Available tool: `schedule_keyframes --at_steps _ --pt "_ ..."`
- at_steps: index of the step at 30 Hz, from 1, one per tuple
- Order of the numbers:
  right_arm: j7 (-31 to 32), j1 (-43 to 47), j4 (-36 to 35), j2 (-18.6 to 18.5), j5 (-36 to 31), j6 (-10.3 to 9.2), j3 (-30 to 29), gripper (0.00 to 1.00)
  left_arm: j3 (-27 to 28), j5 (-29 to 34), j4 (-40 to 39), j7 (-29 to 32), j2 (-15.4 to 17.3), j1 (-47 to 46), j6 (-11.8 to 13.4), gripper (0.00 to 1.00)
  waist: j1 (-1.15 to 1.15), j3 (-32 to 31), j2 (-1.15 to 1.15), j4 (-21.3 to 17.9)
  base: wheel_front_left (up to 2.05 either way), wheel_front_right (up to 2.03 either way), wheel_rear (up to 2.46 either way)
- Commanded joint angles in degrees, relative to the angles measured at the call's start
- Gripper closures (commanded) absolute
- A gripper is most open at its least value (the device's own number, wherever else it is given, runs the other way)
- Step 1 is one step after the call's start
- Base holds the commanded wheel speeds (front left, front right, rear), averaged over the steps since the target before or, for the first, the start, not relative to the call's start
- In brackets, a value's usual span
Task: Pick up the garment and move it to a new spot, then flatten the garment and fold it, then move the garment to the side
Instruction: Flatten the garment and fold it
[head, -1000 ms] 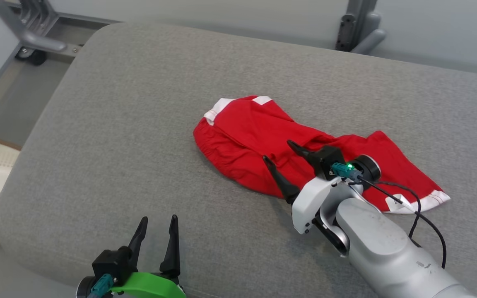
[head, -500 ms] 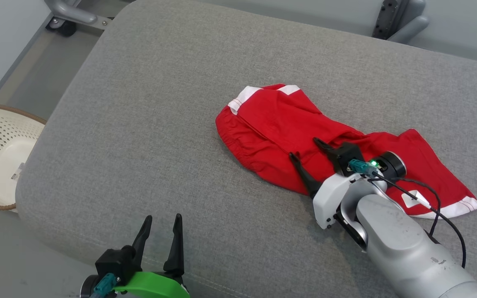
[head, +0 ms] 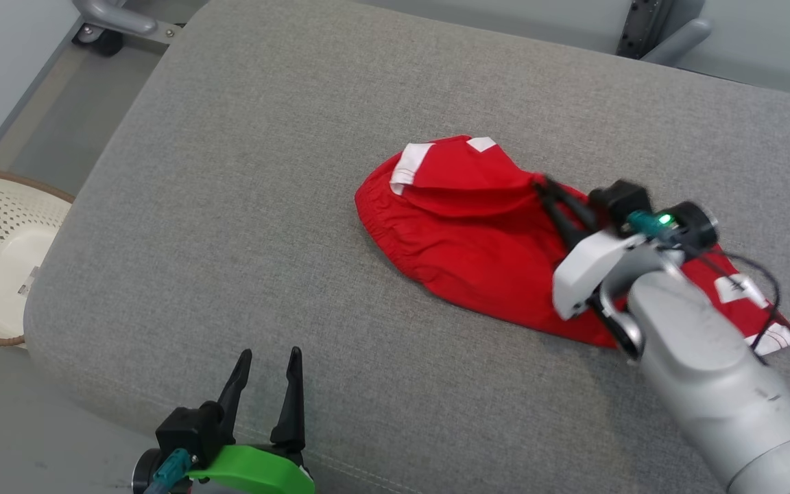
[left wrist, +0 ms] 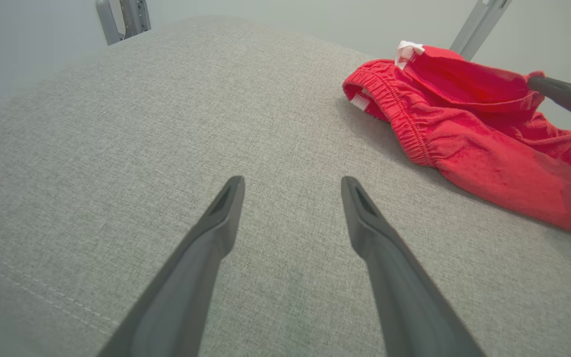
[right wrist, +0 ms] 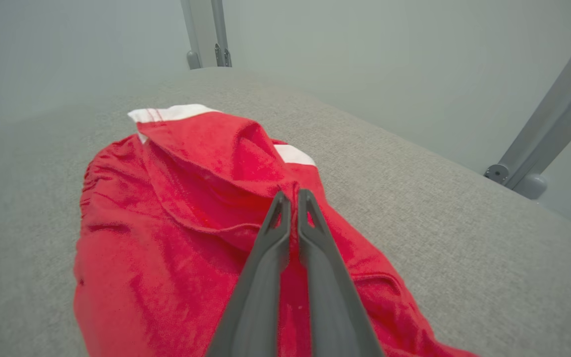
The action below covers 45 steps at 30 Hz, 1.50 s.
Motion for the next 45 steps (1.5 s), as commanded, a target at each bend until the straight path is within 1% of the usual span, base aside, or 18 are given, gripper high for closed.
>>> schedule_keyframes --at_steps 1,3,6,10,14,17,18,19,20,21,22,25,27,29,31,33,39,45 --pt "-0.1 -1.5 -0.3 -1.4 -0.5 -0.08 -1.8 1.00 -0.1 0.2 -0.2 0.0 0.1 -0.7 -0.2 0.00 0.00 0.2 0.00 0.2 0.00 0.00 0.00" --pt "-0.1 -3.1 0.0 -3.1 -1.2 -0.07 -5.2 1.00 -0.3 0.3 -0.1 0.0 0.1 -1.0 -0.4 0.00 0.00 0.4 0.00 0.6 0.00 0.00 0.00" --pt "-0.1 -6.1 2.0 -6.6 -2.9 -0.08 -11.3 1.00 -0.7 0.4 0.1 0.0 0.1 -1.4 -0.7 0.00 0.00 0.9 0.00 1.4 0.00 0.00 0.00" --pt "-0.1 -10.1 8.4 -11.2 -7.3 -0.08 -20.3 1.00 -1.8 0.7 0.7 0.0 0.1 -1.7 -1.3 0.00 0.00 2.1 0.00 2.8 0.00 0.00 0.00" --pt "-0.1 -13.2 15.0 -16.1 -12.8 -0.08 -31.9 1.00 -3.1 1.0 1.1 0.0 0.1 -1.9 -1.5 0.00 0.00 3.6 0.00 4.2 0.00 0.00 0.00" --pt "1.7 -13.2 18.7 -19.4 -18.6 -0.08 -41.2 1.00 -3.7 1.1 1.3 0.0 0.1 -2.0 -1.7 0.00 0.00 4.3 0.00 4.6 0.00 0.00 0.00" --pt "1.9 -12.6 19.1 -19.6 -20.5 -0.08 -44.2 0.25 -3.8 1.1 1.4 0.0 0.1 -2.1 -1.7 0.00 0.00 4.4 0.00 4.5 0.00 0.00 0.00" --pt "1.7 -12.3 18.8 -19.2 -22.2 -0.07 -47.1 0.00 -3.8 1.2 1.5 0.0 0.1 -2.1 -1.7 0.00 0.00 4.4 0.00 4.2 0.00 0.00 0.00" --pt "1.1 -11.2 17.6 -17.4 -25.7 -0.06 -52.0 0.00 -3.7 1.2 1.5 0.0 0.1 -2.3 -1.5 0.00 0.00 4.2 0.00 3.0 0.00 0.00 0.00" --pt "0.8 -10.6 16.8 -16.3 -27.1 -0.07 -54.3 0.00 -3.5 1.2 1.5 0.0 0.1 -2.4 -1.4 0.00 0.00 4.0 0.00 2.2 0.00 0.00 0.00" --pt "0.8 -10.6 16.8 -16.3 -27.1 -0.07 -54.3 0.00 -3.5 1.2 1.5 0.0 0.1 -2.4 -1.4 0.00 0.00 4.0 0.00 2.2 0.00 0.00 0.00" --pt "0.0 -8.9 13.5 -12.0 -30.5 -0.07 -58.4 0.00 -2.9 1.6 1.5 0.0 0.1 -3.0 -1.3 0.00 0.00 3.0 0.00 -0.9 0.00 0.00 0.00" --pt "-0.2 -8.1 9.9 -8.6 -31.1 -0.07 -58.7 0.00 -2.2 2.1 1.5 0.0 0.1 -3.3 -1.3 0.00 0.00 2.2 0.00 -3.2 0.00 0.00 0.00" --pt "-0.1 -5.6 5.9 -5.2 -29.8 -0.07 -56.7 0.00 -1.6 2.4 1.5 0.0 0.1 -3.7 -1.3 0.00 0.00 1.2 0.00 -5.9 0.00 0.00 0.00" --pt "-0.1 -2.1 1.9 -2.3 -28.0 -0.08 -53.0 0.00 -0.5 3.0 1.8 0.0 0.1 -3.9 -1.3 0.00 0.00 0.0 0.00 -8.8 0.00 0.00 0.00" --pt "-0.1 1.7 -2.0 -0.3 -25.2 -0.08 -49.0 0.00 0.4 3.5 2.0 0.0 0.1 -4.0 -1.5 0.00 0.00 -1.2 0.00 -11.4 0.00 0.00 0.00" --pt "-0.1 14.9 -12.6 2.5 -15.7 -0.08 -38.8 0.00 4.0 4.7 2.4 0.0 0.2 -2.5 -1.3 0.00 0.00 -4.9 0.00 -18.0 0.00 0.00 0.00" --pt "-0.1 25.1 -19.2 3.7 -10.7 -0.07 -32.2 0.00 7.8 6.0 2.9 0.0 0.2 -0.5 -1.2 0.00 0.00 -7.5 0.00 -22.3 0.00 0.00 0.00"
